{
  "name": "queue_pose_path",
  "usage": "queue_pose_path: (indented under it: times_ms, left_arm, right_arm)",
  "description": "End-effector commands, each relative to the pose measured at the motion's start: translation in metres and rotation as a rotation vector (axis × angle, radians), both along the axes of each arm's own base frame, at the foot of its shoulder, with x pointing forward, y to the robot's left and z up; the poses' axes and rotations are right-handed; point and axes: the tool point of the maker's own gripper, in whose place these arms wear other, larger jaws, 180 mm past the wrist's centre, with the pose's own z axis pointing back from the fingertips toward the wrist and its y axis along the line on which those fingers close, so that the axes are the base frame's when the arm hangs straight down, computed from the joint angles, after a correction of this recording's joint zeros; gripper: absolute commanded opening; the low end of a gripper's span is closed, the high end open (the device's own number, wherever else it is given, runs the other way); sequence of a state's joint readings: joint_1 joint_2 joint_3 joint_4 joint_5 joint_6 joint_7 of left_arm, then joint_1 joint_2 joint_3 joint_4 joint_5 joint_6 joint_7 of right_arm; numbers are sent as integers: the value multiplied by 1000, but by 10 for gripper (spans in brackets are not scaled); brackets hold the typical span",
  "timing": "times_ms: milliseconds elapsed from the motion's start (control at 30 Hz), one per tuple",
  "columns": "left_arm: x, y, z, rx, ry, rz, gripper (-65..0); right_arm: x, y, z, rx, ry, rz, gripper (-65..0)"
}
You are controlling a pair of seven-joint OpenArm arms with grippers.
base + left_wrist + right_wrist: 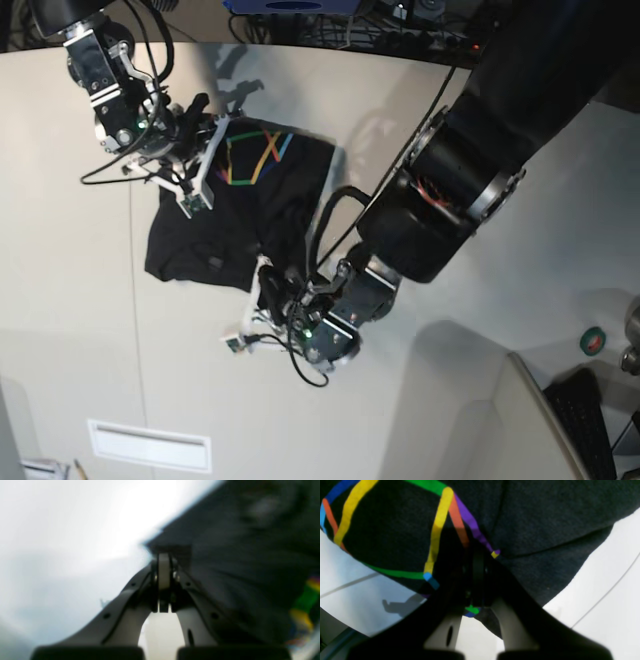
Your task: Layout the t-shirt on the table in an organized manner, then fold the t-shirt properly
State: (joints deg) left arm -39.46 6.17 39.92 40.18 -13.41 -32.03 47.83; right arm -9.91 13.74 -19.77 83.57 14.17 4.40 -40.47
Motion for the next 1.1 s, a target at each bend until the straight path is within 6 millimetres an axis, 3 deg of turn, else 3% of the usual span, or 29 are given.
queue_pose_path:
  times_ms: [0, 100, 233, 433, 667, 833, 933, 1067]
  left_arm:
    - [7, -26, 31, -74, -53, -41, -650]
    - [-25, -9, 31, -76, -7, -16, -650]
    - [-44, 16, 24, -31, -13, 133, -650]
    - [-79, 18, 4, -29, 30, 147, -650]
    - [-88, 4, 10, -86, 48, 139, -650]
    - [-98, 14, -6, -49, 87, 148, -650]
    - [-97, 41, -23, 48, 81, 161, -650]
    - [-82, 80, -29, 178, 15, 172, -650]
  right_arm:
    - [-16, -23, -11, -97, 73, -3, -650]
    - [-16, -23, -11, -96, 72, -4, -650]
    - [-15, -26, -11, -99, 71, -8, -650]
    - [-15, -24, -11, -96, 72, -7, -650]
    - [-16, -23, -10, -95, 73, -6, -650]
    - [-15, -23, -10, -95, 73, -7, -650]
    - [-15, -23, -10, -95, 73, -9, -650]
    - [-15, -23, -10, -95, 72, -7, -650]
